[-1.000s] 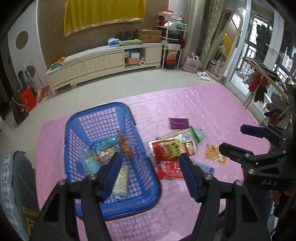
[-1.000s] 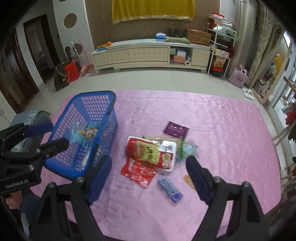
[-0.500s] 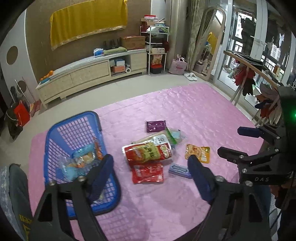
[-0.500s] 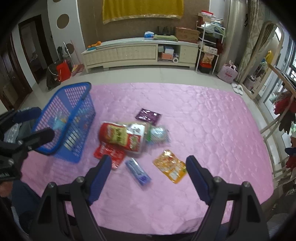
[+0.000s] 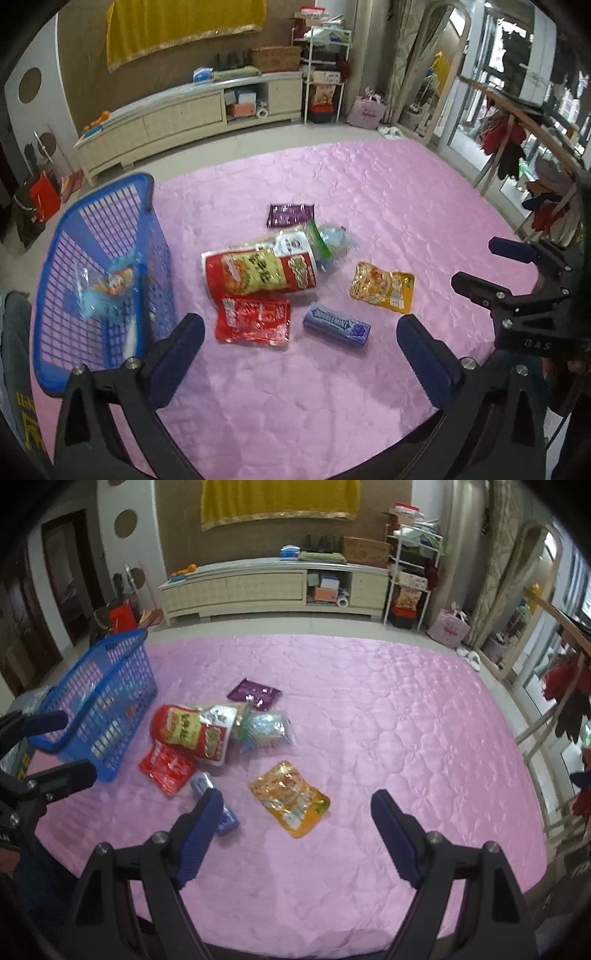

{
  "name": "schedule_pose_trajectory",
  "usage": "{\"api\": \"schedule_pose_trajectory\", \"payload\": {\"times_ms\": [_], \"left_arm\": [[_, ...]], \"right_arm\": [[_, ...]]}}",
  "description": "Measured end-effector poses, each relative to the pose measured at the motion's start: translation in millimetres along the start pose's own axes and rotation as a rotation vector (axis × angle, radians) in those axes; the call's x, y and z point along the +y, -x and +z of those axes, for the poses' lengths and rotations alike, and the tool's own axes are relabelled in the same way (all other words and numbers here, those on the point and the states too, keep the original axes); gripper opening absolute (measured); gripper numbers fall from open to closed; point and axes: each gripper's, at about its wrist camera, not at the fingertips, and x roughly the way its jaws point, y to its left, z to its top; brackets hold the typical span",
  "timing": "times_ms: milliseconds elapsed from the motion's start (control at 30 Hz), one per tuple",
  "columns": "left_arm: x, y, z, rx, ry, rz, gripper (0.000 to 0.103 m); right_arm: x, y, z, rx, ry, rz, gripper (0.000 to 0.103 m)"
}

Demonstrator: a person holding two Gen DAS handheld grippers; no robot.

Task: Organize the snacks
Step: 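Withdraw both tools from the basket back over the snack pile, then grasp the yellow-orange snack bag with the right tool while the left tool grasps the Doublemint box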

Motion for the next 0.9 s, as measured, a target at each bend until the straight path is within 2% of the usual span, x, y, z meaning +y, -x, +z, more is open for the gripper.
{"api": "schedule_pose_trajectory", "payload": {"times_ms": [133,300,567,667,900], "left_arm": [[-12,-18,-6,0.034,0.02,0.023,0.103],[-19,-48,-15,0.109,0.084,0.016,0.103],[-3,-86,-25,0.208,0.216,0.047,0.103],[2,-97,-28,0.226,0.241,0.054,0.103],[1,-119,-30,0.261,0.244,0.047,0.103]], "right_arm": [[-9,-14,-3,0.011,0.027,0.033,0.085],[-16,-42,-2,0.073,0.071,0.077,0.085],[-16,-92,-1,0.1,0.217,0.085,0.085],[-16,-111,-3,0.123,0.242,0.129,0.085],[-12,-136,-11,0.165,0.295,0.173,0.085]]}}
